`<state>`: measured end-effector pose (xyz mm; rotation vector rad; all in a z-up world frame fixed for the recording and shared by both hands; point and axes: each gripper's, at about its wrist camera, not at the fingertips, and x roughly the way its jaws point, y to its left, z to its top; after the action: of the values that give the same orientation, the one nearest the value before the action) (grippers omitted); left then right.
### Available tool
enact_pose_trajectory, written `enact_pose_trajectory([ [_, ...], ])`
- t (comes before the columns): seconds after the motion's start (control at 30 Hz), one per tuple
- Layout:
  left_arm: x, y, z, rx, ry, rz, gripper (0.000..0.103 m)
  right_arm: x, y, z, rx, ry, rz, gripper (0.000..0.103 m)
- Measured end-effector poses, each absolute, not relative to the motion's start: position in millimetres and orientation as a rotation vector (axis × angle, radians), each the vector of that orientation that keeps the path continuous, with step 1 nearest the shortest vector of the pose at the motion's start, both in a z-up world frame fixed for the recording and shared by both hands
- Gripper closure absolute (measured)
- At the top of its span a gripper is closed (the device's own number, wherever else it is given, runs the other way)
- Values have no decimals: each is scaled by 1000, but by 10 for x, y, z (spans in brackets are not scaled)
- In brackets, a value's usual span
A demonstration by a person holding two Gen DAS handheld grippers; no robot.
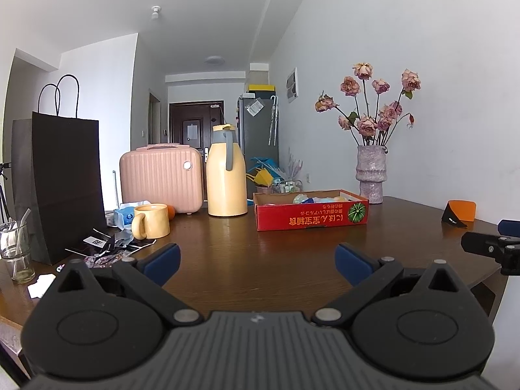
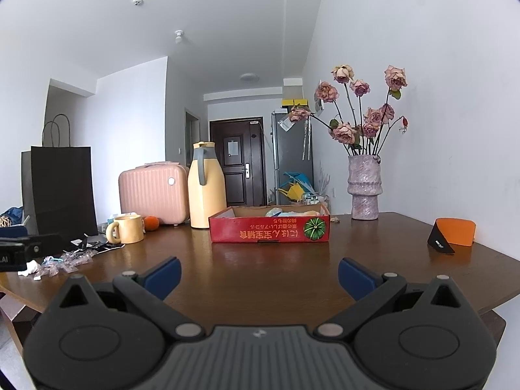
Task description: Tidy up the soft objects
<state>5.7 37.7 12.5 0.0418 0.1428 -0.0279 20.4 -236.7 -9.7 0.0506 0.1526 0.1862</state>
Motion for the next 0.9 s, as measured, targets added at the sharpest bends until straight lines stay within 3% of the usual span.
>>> enact_pose_trajectory([
  [0.9,61,363,103,45,150,-29,0,205,-2369,-135,54,162,186,0],
])
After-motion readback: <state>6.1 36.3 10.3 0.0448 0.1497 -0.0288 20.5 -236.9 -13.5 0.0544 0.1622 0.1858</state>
